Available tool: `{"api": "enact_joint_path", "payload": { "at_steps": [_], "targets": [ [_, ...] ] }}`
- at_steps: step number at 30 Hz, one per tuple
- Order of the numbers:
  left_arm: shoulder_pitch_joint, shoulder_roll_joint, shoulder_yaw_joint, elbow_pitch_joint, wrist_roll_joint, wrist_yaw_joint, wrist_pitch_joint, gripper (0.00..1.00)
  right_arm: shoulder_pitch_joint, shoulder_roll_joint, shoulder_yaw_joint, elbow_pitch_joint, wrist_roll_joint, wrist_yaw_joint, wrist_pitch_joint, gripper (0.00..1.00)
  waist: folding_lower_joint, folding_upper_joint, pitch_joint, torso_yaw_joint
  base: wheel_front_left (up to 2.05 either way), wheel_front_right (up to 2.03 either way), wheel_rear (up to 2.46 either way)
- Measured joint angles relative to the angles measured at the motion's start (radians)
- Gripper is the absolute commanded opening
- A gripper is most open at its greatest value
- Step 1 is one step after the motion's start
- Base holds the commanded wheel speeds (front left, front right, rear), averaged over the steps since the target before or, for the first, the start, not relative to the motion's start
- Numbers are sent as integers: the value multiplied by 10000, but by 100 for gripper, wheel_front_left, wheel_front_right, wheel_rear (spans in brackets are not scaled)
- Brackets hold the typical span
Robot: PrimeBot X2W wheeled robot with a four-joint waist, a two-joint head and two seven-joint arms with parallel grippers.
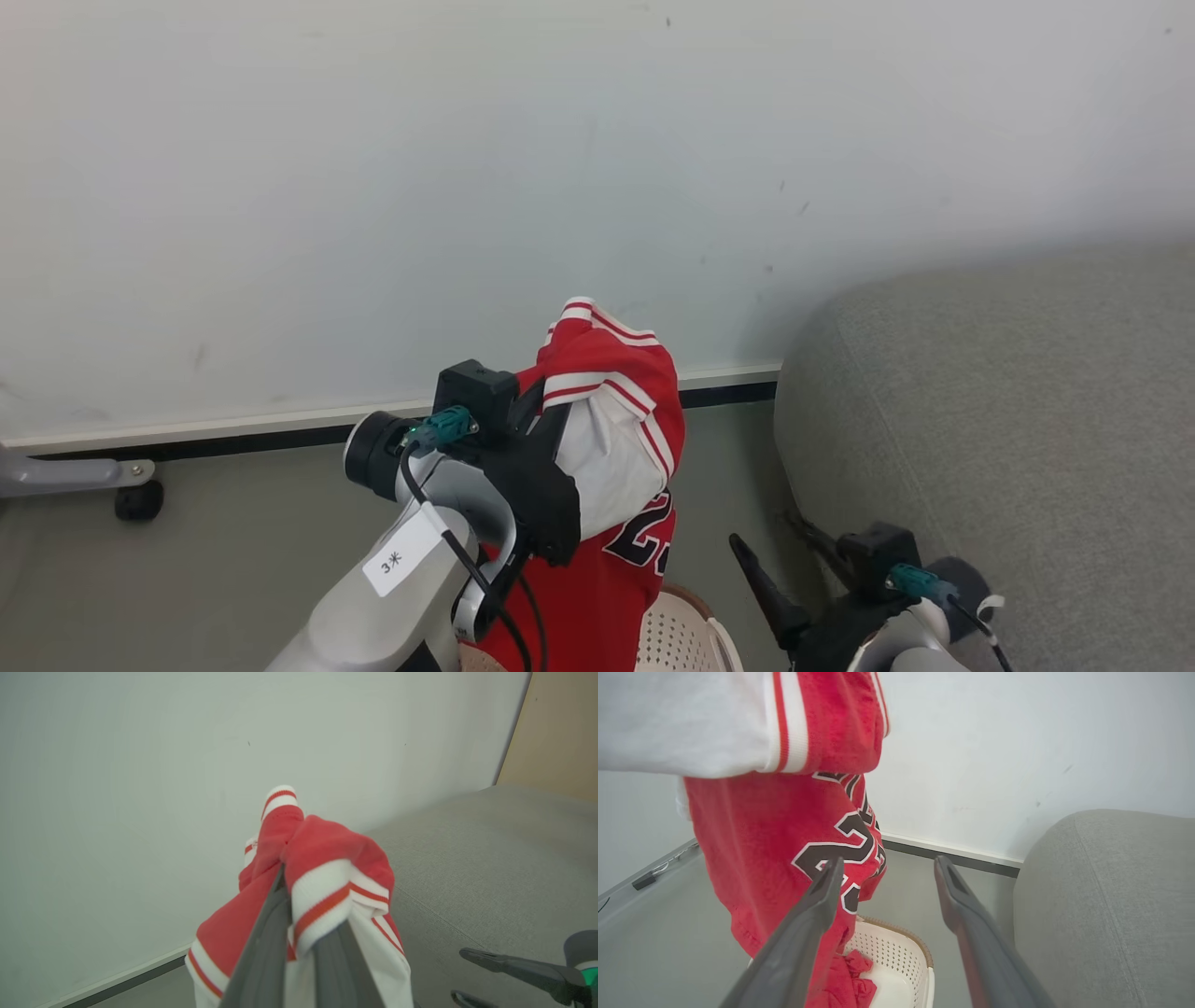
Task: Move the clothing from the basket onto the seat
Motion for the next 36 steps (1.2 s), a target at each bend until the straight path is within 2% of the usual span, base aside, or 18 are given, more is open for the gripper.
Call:
{"api": "enact_joint_path", "payload": {
  "at_steps": [11,16,23,36],
  "targets": [
    [458,176,293,138,-123,267,-395,0,1396,-1149,-834,-1695,4,-725,2,100,0,0,49,-528,0,0,0],
    [571,293,495,157,-132,366,-625,0,2406,-1772,-1331,-2855,-42,-1241,2,100,0,0,70,-798,0,0,0],
    [740,351,696,186,-136,454,-786,0,3289,-2105,-1745,-4324,-173,-1770,2,100,0,0,74,-1113,0,0,0],
    [890,347,777,399,-117,575,-911,0,4444,-2656,-2564,-6073,-213,-2098,0,100,0,0,159,-1249,0,0,0]
  ]
}}
